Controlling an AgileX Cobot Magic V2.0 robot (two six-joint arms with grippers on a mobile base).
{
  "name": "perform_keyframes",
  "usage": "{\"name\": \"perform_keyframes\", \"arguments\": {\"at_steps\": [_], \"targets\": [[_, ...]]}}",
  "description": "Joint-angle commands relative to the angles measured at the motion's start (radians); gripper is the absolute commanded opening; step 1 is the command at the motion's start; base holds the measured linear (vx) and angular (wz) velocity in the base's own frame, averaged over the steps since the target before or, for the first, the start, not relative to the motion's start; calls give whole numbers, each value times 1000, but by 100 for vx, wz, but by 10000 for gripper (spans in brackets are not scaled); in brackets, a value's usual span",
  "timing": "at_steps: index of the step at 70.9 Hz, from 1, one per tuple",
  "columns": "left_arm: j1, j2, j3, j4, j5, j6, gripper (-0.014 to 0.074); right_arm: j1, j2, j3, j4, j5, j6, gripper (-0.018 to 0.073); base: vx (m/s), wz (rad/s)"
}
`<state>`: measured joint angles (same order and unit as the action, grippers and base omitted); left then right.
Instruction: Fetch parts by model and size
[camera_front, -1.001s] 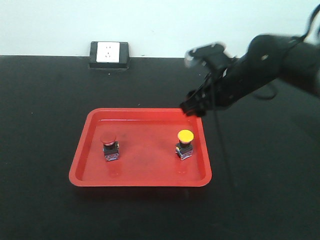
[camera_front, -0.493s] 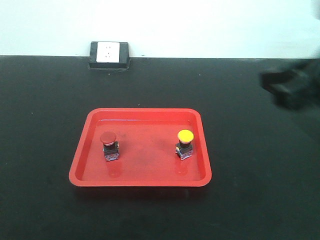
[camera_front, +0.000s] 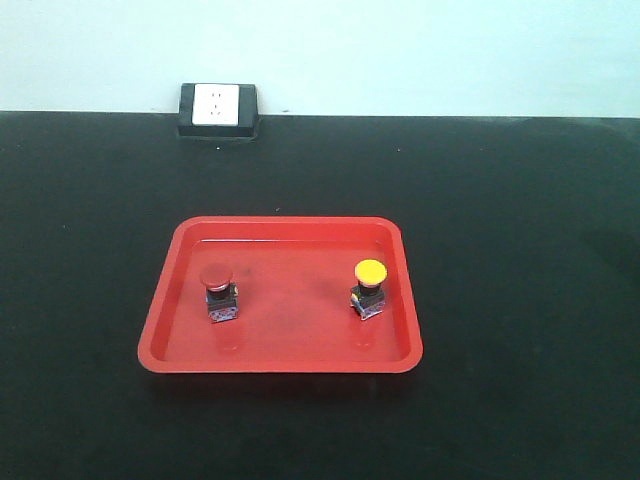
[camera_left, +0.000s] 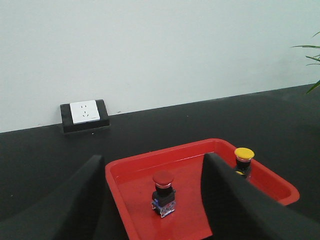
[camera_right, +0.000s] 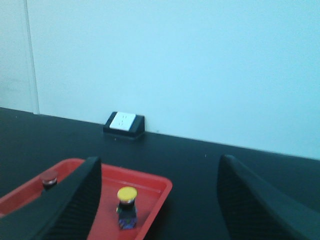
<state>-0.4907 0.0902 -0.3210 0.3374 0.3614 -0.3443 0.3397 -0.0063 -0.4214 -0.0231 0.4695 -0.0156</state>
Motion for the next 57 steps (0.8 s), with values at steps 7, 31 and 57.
{"name": "perform_keyframes", "arguments": {"at_steps": [7,31,57], "targets": [[-7,14,-25,7,-68,-4,411,-4,54,41,5,-34,16,468,0,0],[-7,14,-24,9,-59,-3,323,-4,89,46,-2,-79,-3,462,0,0],[-7,14,-24,14,-46,5,-8,-4,89,46,-21,-61,-4,-15,0,0]]}}
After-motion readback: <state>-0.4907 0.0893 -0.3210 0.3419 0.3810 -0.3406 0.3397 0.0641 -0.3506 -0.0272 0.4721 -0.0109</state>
